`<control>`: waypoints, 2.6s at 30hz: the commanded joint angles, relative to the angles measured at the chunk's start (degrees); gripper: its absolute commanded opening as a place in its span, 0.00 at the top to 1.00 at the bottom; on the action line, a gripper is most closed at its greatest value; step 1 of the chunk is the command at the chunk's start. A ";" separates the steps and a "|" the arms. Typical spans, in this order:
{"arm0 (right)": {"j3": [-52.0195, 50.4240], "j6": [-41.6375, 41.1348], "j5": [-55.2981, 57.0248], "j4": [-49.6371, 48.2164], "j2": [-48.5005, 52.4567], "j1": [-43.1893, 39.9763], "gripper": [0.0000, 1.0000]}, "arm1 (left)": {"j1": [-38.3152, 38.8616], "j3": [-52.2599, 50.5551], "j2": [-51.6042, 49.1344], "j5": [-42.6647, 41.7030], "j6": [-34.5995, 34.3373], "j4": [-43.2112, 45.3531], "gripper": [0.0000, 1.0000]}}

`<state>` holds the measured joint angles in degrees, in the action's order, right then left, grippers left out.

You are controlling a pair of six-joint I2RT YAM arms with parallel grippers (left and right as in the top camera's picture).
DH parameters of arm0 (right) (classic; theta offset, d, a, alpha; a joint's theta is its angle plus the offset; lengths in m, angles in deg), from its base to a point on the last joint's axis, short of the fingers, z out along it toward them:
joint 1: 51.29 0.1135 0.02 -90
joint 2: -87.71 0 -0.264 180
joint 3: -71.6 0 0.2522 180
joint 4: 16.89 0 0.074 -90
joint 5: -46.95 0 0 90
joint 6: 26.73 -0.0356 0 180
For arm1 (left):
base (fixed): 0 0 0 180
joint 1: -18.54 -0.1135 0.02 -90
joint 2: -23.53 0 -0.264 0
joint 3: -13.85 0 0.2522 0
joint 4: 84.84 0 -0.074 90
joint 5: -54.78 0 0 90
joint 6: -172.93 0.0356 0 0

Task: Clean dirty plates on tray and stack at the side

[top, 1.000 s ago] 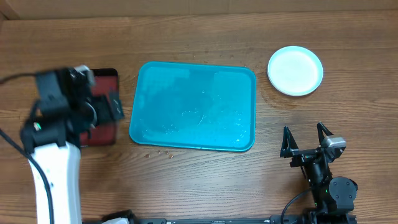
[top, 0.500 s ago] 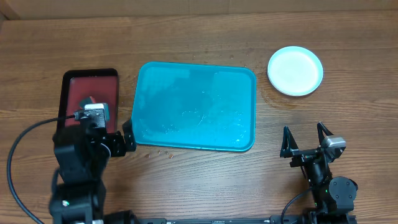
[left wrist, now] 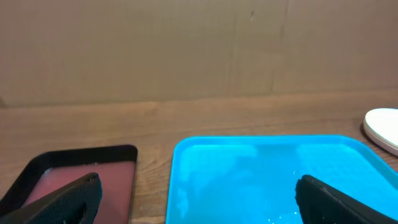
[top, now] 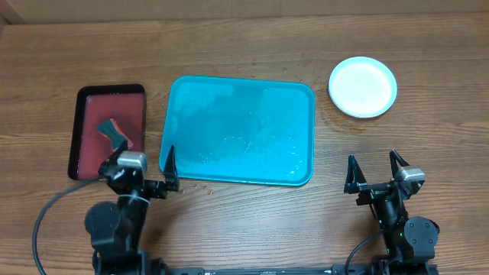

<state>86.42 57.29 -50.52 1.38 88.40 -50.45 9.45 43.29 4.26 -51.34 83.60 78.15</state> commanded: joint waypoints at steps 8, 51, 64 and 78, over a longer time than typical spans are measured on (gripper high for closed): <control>-0.59 -0.02 0.37 -0.28 -0.46 0.28 0.00 | 2.27 -3.80 6.14 -1.11 1.11 3.28 0.00; -0.59 -0.02 0.35 -0.28 -0.46 0.28 0.00 | 7.65 -15.43 19.08 13.81 0.90 -1.05 0.00; -0.59 -0.02 0.35 -0.28 -0.46 0.28 0.00 | 7.61 -15.43 19.08 15.08 1.97 -1.22 0.00; -0.59 -0.02 0.35 -0.28 -0.46 0.28 0.00 | 7.61 -15.43 19.08 15.21 1.46 -1.22 0.00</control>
<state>86.42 57.29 -50.49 1.38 88.40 -50.45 16.69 28.10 22.73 -36.72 84.45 77.06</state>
